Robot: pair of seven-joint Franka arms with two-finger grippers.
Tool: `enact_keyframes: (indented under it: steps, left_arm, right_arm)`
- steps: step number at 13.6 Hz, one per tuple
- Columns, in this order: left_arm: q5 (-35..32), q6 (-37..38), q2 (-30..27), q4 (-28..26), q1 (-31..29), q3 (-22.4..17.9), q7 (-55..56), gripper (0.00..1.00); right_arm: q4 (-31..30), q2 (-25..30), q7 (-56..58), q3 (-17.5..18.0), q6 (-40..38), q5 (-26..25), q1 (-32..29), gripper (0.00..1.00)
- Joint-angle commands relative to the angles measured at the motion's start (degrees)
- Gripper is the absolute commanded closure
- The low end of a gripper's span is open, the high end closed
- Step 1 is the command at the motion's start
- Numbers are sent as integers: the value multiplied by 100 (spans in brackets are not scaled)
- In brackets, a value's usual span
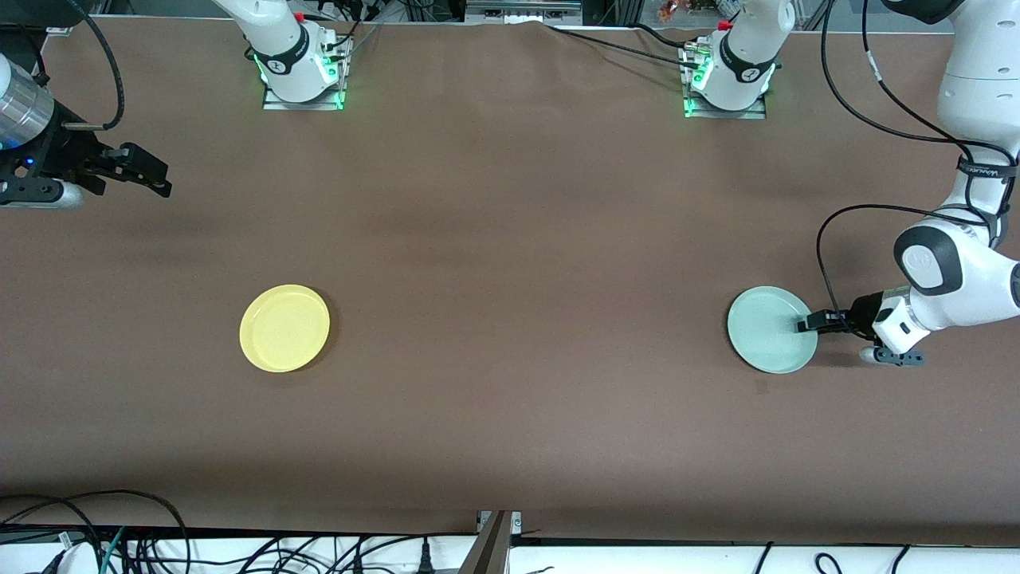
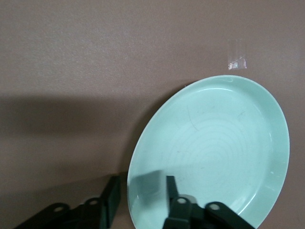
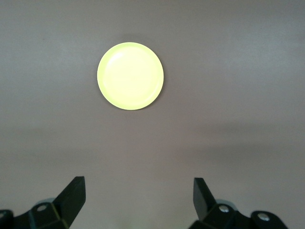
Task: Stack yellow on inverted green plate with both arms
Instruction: 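Close the left gripper on the green plate's rim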
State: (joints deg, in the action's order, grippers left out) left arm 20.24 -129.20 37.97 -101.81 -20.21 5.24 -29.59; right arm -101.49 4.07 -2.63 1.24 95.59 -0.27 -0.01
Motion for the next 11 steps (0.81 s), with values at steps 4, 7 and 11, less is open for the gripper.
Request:
enact_keyframes:
  steps: [4,7,11]
  left_arm:
    - [94,-79,-9,-5,70,-32,-197,100]
    - [86,-79,-62,91,105,-32,-484,100]
    - [-97,-18,-299,538,402,48,-575,100]
  right_arm:
    - [59,-12,-71,78,-58,98,-96,0]
    - [59,-3,-71,78,-58,98,-95,0]
    - [59,-12,-71,78,-58,98,-104,0]
